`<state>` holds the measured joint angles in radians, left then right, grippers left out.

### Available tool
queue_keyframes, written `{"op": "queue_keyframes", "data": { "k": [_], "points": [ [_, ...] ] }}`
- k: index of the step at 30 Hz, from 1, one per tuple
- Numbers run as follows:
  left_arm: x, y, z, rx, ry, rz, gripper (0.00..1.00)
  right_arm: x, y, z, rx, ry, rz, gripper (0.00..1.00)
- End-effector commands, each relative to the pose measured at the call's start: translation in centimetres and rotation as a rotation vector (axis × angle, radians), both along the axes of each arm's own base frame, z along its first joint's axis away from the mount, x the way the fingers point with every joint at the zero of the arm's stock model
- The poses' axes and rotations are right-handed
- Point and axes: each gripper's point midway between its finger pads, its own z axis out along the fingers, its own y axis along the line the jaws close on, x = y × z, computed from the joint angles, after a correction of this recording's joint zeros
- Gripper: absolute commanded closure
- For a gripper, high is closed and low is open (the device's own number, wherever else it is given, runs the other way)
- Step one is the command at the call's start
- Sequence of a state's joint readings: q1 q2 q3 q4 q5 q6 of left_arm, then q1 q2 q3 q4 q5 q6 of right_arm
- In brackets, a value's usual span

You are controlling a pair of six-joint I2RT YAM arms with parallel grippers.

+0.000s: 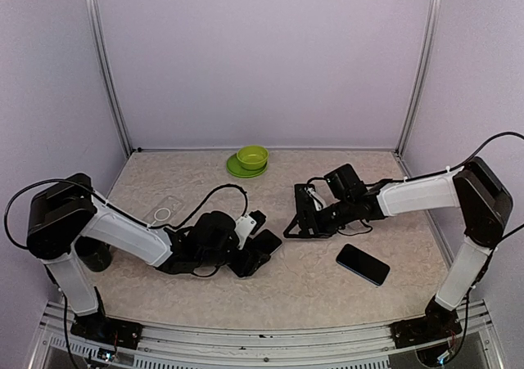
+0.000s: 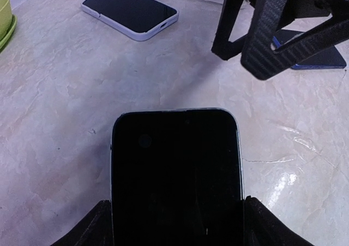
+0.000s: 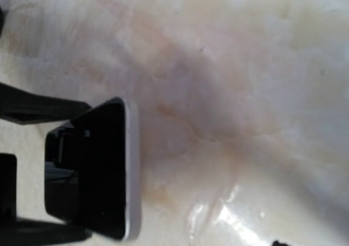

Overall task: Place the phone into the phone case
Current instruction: Pick up the phone from the center of the board, then pass from the left arm to the right

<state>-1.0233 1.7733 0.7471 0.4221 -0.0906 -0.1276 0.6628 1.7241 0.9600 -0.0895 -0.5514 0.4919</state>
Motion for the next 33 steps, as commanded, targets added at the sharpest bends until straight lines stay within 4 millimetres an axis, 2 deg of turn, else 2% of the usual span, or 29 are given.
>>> {"op": "queue_keyframes", "data": {
  "k": [1, 8, 15, 21, 27, 33],
  "points": [
    [-0.1, -1.1, 3.7, -0.104, -0.074, -0.002, 0.29, 0.0, 2.1, 1.1, 0.066, -0.003, 0.040, 0.26],
    [-1.0, -1.8, 4.5, -0.115, -0.091, -0.026, 0.29, -0.6, 4.0, 1.2, 0.095, 0.018, 0.094, 0.27],
    [-1.5, -2.2, 4.8, -0.118, -0.104, -0.036, 0.29, -2.2, 5.3, 0.7, 0.121, 0.058, 0.153, 0.29],
    [-1.8, -2.3, 4.9, -0.109, -0.119, -0.042, 0.29, -2.8, 6.3, 1.1, 0.177, 0.075, 0.188, 0.33],
    [-1.9, -2.2, 5.4, -0.112, -0.132, -0.039, 0.29, -3.5, 6.8, 1.9, 0.227, 0.095, 0.223, 0.43],
    [-1.9, -1.8, 5.4, -0.110, -0.136, -0.031, 0.29, -4.0, 6.9, 1.5, 0.230, 0.112, 0.233, 0.58]
  ]
}}
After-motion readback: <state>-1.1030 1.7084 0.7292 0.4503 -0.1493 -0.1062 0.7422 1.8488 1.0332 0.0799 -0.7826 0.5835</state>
